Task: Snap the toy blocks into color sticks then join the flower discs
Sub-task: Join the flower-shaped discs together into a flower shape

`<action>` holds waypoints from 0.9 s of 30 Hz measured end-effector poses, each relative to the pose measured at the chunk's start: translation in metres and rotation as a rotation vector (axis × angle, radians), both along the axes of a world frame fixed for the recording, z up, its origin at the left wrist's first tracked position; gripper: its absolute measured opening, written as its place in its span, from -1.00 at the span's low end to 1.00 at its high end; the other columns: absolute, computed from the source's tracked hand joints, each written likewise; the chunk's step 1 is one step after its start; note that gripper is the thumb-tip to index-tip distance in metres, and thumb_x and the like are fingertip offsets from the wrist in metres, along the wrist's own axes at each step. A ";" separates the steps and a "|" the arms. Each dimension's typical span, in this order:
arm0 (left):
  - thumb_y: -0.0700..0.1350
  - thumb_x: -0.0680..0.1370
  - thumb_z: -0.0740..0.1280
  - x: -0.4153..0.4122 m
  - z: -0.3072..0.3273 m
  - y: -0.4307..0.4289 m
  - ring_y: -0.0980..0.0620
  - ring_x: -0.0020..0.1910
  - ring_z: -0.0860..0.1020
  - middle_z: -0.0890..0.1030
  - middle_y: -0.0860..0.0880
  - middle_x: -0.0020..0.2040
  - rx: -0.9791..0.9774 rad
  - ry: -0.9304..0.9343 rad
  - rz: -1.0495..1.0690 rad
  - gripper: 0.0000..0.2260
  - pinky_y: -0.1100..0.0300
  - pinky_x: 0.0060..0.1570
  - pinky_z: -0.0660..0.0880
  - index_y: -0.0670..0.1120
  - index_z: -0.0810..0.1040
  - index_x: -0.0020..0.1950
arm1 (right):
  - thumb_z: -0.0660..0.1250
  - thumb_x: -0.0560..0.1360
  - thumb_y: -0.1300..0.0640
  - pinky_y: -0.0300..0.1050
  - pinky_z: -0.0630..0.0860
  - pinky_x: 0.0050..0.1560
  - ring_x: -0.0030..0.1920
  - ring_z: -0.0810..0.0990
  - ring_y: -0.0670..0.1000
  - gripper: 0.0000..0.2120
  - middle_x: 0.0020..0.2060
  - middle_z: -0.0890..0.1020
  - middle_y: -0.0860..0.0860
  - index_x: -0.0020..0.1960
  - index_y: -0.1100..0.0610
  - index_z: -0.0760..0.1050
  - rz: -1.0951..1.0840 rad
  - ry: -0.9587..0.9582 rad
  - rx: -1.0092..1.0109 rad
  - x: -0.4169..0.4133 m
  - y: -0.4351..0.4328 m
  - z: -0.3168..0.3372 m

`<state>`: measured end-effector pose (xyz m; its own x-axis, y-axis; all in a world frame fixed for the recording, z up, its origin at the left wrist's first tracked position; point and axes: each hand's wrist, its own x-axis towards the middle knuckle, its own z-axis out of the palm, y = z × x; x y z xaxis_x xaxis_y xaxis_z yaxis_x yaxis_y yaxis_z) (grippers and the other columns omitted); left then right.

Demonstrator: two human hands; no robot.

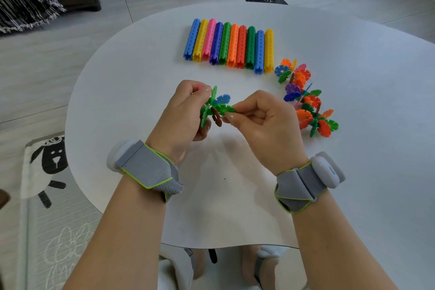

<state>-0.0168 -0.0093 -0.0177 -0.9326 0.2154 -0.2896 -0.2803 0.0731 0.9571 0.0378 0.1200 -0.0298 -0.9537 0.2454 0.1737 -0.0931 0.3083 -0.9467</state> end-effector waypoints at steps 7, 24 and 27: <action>-0.07 0.61 0.15 0.001 0.000 0.001 0.07 -0.50 0.35 0.44 -0.02 -0.32 -0.015 0.004 0.011 -0.89 0.30 -0.47 0.29 -0.03 0.41 -0.06 | 0.44 0.40 0.38 -0.23 0.62 -0.14 -0.20 0.69 -0.12 -0.71 -0.27 0.66 -0.09 -0.26 0.01 0.50 -0.015 0.006 0.004 0.000 -0.001 0.000; -0.11 0.62 0.12 0.005 -0.001 0.002 0.08 -0.52 0.30 0.37 -0.03 -0.35 -0.029 0.043 0.029 -0.85 0.32 -0.53 0.22 -0.06 0.41 -0.11 | 0.38 0.44 0.38 -0.06 0.65 -0.16 -0.23 0.70 -0.09 -0.71 -0.24 0.67 0.06 -0.26 0.02 0.45 -0.023 0.015 -0.005 0.000 -0.005 -0.004; -0.10 0.62 0.12 0.005 -0.002 0.001 0.08 -0.51 0.31 0.37 -0.03 -0.34 -0.027 0.039 0.022 -0.85 0.32 -0.53 0.23 -0.06 0.40 -0.11 | 0.38 0.44 0.38 -0.06 0.65 -0.17 -0.23 0.70 -0.08 -0.70 -0.24 0.68 0.07 -0.26 0.01 0.45 -0.018 0.011 -0.006 -0.002 -0.005 -0.004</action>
<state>-0.0121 -0.0083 -0.0199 -0.9477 0.1869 -0.2586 -0.2450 0.0932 0.9650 0.0360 0.1149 -0.0337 -0.9470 0.2639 0.1831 -0.0983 0.3047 -0.9474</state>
